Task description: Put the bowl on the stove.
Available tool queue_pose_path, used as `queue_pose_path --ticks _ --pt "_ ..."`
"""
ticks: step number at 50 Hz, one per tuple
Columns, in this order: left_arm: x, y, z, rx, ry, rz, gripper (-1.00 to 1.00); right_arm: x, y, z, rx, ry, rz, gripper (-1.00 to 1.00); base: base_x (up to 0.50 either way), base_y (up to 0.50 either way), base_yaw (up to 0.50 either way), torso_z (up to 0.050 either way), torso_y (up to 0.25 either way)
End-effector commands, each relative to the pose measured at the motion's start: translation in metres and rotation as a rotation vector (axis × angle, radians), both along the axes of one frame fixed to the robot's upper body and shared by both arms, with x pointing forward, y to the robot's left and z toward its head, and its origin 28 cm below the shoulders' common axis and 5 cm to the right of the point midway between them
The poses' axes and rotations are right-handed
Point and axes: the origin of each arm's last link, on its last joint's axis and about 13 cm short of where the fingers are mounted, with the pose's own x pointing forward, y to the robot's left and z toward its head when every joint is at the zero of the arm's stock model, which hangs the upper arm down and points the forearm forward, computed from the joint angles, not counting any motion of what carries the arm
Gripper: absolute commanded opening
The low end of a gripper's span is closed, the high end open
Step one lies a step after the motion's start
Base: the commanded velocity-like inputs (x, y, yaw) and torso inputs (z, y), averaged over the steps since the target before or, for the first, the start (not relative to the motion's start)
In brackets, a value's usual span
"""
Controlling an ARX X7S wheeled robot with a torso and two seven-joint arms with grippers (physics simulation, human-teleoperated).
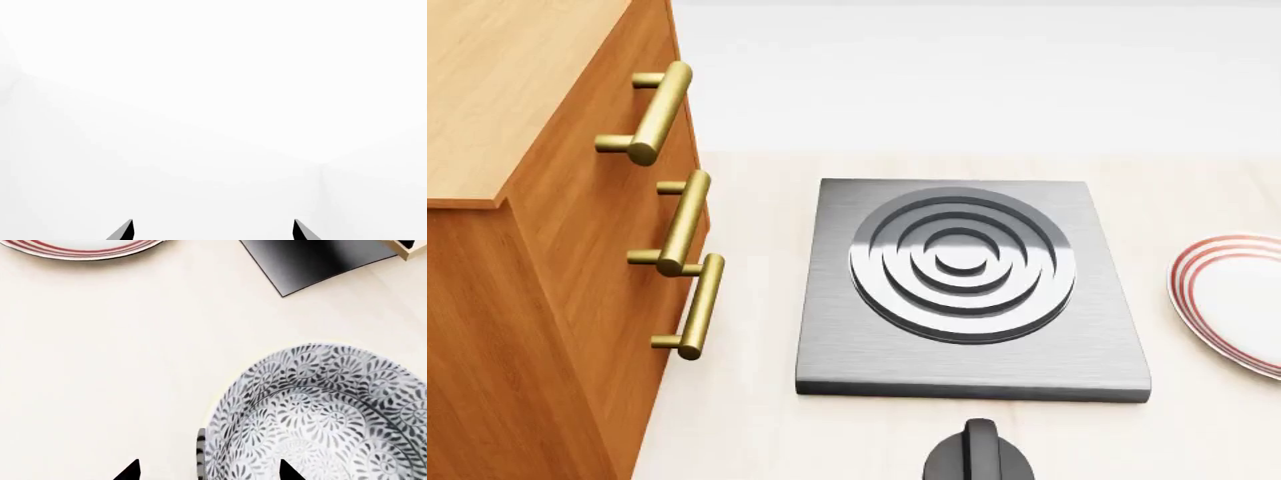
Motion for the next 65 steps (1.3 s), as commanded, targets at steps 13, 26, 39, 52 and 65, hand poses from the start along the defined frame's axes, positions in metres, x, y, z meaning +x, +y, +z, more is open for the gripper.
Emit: queue_pose_path --ticks 13,26,39,52,65 --pt "0.000 0.000 0.000 0.006 0.001 0.002 1.00 -0.001 0.004 -0.011 0.022 0.036 -0.007 1.00 0.00 0.00 0.00 0.000 0.000" --pt "0.000 -0.001 0.000 0.008 0.001 0.001 1.00 -0.011 0.003 -0.017 0.028 0.043 -0.020 -1.00 0.00 0.00 0.00 0.000 0.000" --pt "0.000 -0.001 0.000 0.006 -0.002 0.000 1.00 -0.018 0.005 -0.020 0.006 0.037 -0.024 -1.00 0.00 0.00 0.00 0.000 0.000" --pt "0.000 0.001 -0.001 -0.004 -0.001 0.003 1.00 -0.017 0.001 0.006 -0.054 -0.049 0.054 -1.00 0.00 0.00 0.00 -0.001 0.000" --pt "0.001 0.003 -0.004 -0.015 0.007 0.000 1.00 -0.016 0.002 0.066 -0.131 -0.116 0.198 -1.00 0.00 0.00 0.00 0.000 0.000"
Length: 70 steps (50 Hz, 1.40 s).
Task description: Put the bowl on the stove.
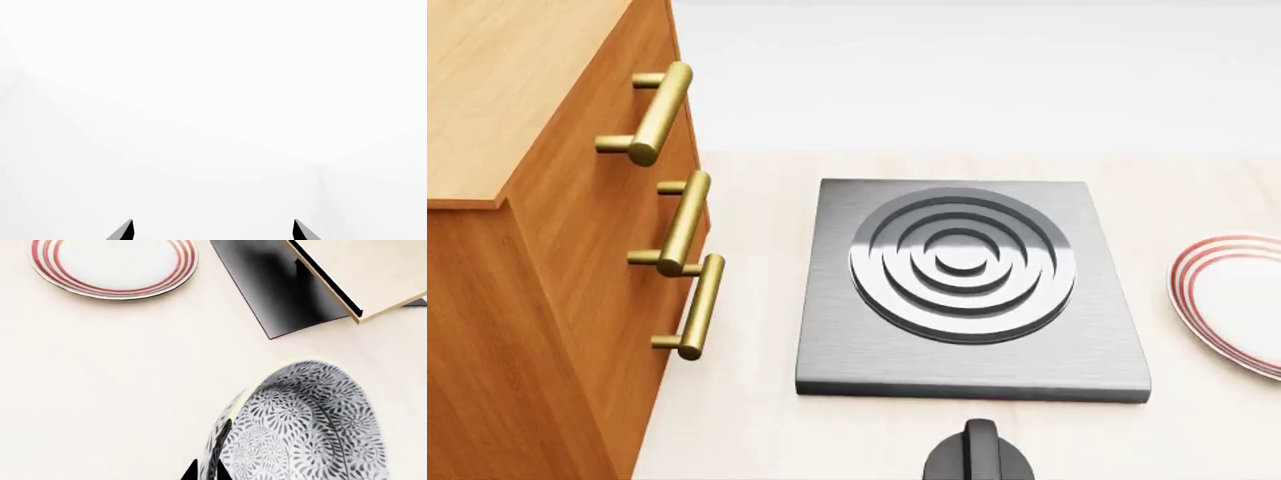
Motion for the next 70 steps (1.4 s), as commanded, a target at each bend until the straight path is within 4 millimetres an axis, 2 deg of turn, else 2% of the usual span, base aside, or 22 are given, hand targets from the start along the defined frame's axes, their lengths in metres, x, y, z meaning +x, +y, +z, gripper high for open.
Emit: queue_pose_path --ticks 1,10,20,21,25,30,34,43,54,58,61,70 --pt "0.000 0.001 -0.001 -0.009 0.003 -0.002 1.00 0.003 0.004 0.042 -0.059 -0.048 0.126 -1.00 0.00 0.00 0.00 0.000 0.000" --pt "0.000 0.002 0.000 -0.012 0.000 0.004 1.00 0.023 0.019 0.084 -0.120 -0.113 0.280 -1.00 0.00 0.00 0.00 0.000 0.000" --pt "-0.001 0.002 0.000 -0.012 -0.003 0.006 1.00 0.054 0.052 0.124 -0.163 -0.182 0.528 -1.00 0.00 0.00 0.00 0.000 0.000" --pt "-0.001 0.002 0.000 -0.012 -0.003 0.006 1.00 0.063 0.060 0.131 -0.174 -0.194 0.567 -1.00 0.00 0.00 0.00 0.000 0.000" --pt "0.000 0.002 -0.001 -0.010 -0.001 0.004 1.00 0.075 0.071 0.141 -0.191 -0.188 0.628 -1.00 0.00 0.00 0.00 0.000 0.000" --pt "0.000 0.002 0.000 -0.010 -0.002 0.004 1.00 0.100 0.089 0.161 -0.207 -0.233 0.699 -1.00 0.00 0.00 0.00 0.000 0.000" --pt "0.000 0.001 0.000 -0.008 -0.002 0.003 1.00 0.120 0.103 0.169 -0.226 -0.250 0.767 -1.00 0.00 0.00 0.00 0.000 0.000" --pt "0.000 0.001 -0.001 -0.009 -0.002 0.002 1.00 0.160 0.130 0.180 -0.211 -0.301 0.857 -1.00 0.00 0.00 0.00 0.000 0.000" --pt "0.000 0.001 -0.002 -0.008 -0.001 0.001 1.00 0.185 0.150 0.181 -0.175 -0.346 0.895 -1.00 0.00 0.00 0.00 0.000 0.000" --pt "0.000 0.002 -0.001 -0.007 0.000 0.004 1.00 0.189 0.156 0.181 -0.174 -0.358 0.911 -1.00 0.00 0.00 0.00 0.000 0.000" --pt "0.000 0.002 -0.001 -0.010 0.000 0.005 1.00 0.181 0.162 0.181 -0.195 -0.363 0.952 -1.00 0.00 0.00 0.00 0.000 0.000" --pt "0.000 0.002 -0.001 -0.010 0.000 0.005 1.00 0.181 0.162 0.181 -0.195 -0.363 0.952 -1.00 0.00 0.00 0.00 0.000 0.001"
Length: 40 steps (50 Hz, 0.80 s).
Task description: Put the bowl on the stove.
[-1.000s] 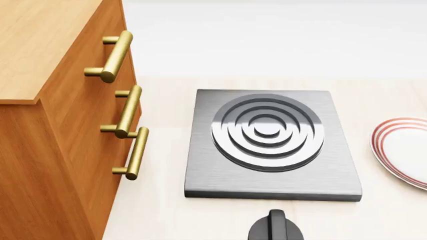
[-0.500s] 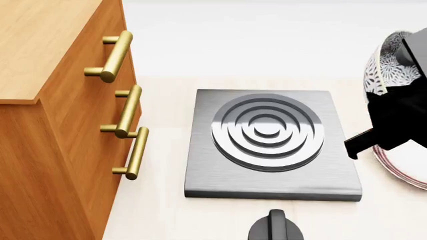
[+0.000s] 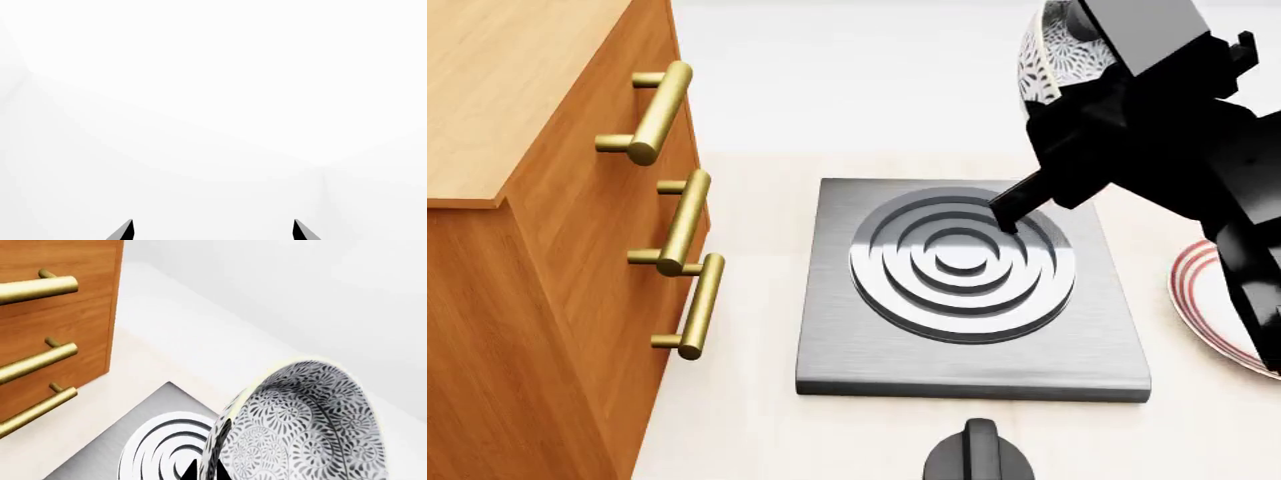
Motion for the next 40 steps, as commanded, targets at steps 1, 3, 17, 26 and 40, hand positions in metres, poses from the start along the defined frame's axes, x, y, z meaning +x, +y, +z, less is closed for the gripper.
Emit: queue_pose_path --ticks 1,3,17,26,40 --pt "0.000 0.000 0.000 -0.001 0.001 0.001 1.00 0.002 0.009 0.007 -0.014 -0.034 0.028 -1.00 0.00 0.00 0.00 0.000 0.000" --pt "0.000 0.000 0.000 -0.001 0.001 0.001 1.00 0.002 0.009 0.007 -0.014 -0.034 0.028 -1.00 0.00 0.00 0.00 0.000 0.000" --pt "0.000 0.000 0.000 -0.003 0.000 -0.001 1.00 0.049 0.023 0.001 0.002 -0.013 0.097 -1.00 0.00 0.00 0.00 0.000 0.001" --pt "0.001 0.001 -0.001 -0.004 0.002 0.000 1.00 0.076 0.032 -0.016 0.028 0.061 0.111 -1.00 0.00 0.00 0.00 0.000 0.000" --pt "0.001 0.001 -0.001 -0.006 0.006 0.002 1.00 0.076 0.046 -0.032 0.055 0.131 0.093 -1.00 0.00 0.00 0.00 0.000 0.001"
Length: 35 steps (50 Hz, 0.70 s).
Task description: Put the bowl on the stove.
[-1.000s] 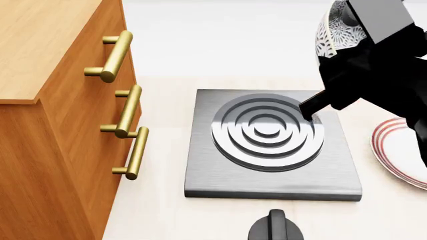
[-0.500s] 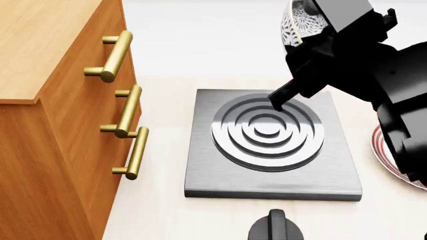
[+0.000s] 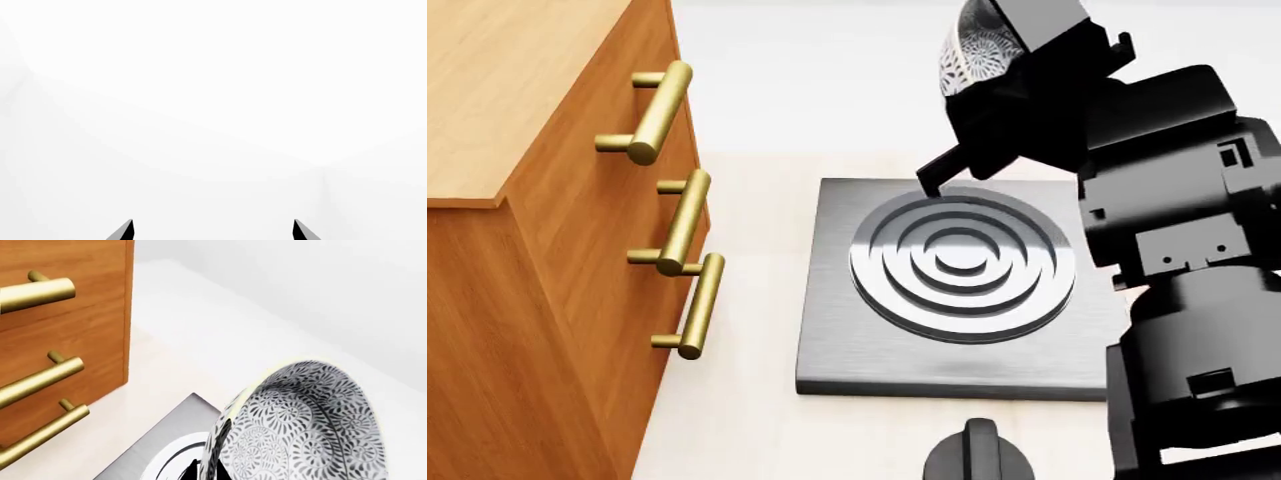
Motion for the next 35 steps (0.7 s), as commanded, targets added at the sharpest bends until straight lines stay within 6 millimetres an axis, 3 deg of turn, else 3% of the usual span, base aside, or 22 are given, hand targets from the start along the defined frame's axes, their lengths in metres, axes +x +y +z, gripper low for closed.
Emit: queue_pose_path --ticks 1,17,35 --pt "0.000 0.000 0.000 -0.003 0.002 0.002 1.00 0.003 0.015 -0.010 0.007 0.049 0.015 -1.00 0.00 0.00 0.00 0.000 0.000" --pt "0.003 0.001 -0.001 -0.021 0.014 0.028 1.00 0.000 0.018 -0.033 0.066 0.134 -0.056 -1.00 0.00 0.00 0.00 0.000 0.000" --pt "0.009 0.001 -0.005 -0.002 0.053 0.086 1.00 -0.001 0.020 -0.038 0.072 0.152 -0.068 -1.00 0.00 0.00 0.00 0.000 0.001"
